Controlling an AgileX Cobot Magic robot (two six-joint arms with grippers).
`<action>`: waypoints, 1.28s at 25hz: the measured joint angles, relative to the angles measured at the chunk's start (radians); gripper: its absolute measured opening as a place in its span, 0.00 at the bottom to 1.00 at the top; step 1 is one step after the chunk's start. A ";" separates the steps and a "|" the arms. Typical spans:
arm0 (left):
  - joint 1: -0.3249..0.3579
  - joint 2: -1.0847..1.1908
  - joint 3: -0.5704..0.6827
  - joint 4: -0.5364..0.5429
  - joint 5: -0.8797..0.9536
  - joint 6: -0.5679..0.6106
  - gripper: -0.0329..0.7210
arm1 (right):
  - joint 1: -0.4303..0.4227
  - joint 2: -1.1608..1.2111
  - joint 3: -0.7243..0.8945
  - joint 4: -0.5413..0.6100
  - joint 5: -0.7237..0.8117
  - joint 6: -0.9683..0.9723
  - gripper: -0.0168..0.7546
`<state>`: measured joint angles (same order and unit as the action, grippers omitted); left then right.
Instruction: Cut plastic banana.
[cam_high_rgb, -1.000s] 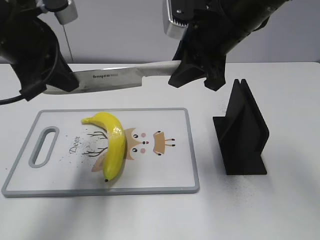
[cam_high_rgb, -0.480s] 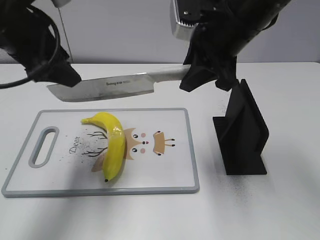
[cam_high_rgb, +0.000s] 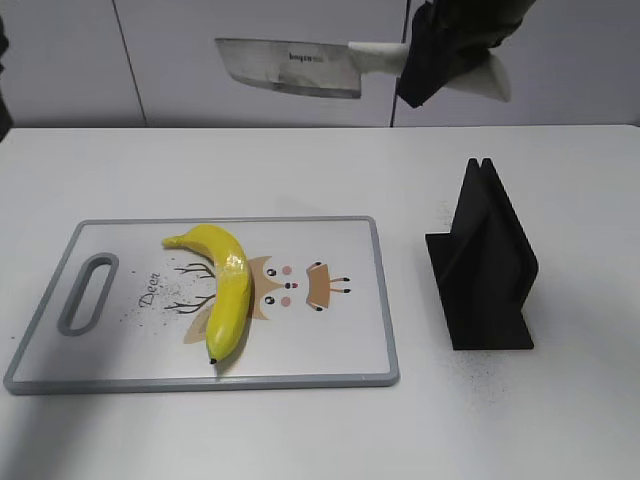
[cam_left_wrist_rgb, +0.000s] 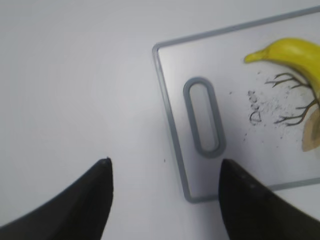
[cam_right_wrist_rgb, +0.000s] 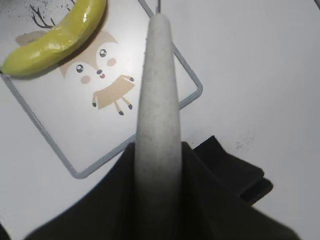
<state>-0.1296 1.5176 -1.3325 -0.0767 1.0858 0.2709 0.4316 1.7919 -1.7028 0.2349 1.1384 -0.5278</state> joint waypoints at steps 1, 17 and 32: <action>0.024 -0.001 -0.004 0.000 0.033 -0.022 0.89 | 0.000 0.000 -0.007 0.000 0.018 0.059 0.23; 0.133 -0.456 0.411 -0.004 0.125 -0.113 0.82 | -0.004 -0.386 0.520 -0.112 -0.233 0.754 0.23; 0.133 -1.208 0.792 0.008 0.046 -0.113 0.80 | -0.005 -0.483 0.730 -0.280 -0.382 1.038 0.23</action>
<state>0.0034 0.3094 -0.5404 -0.0684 1.1321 0.1579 0.4266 1.3088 -0.9731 -0.0454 0.7563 0.5106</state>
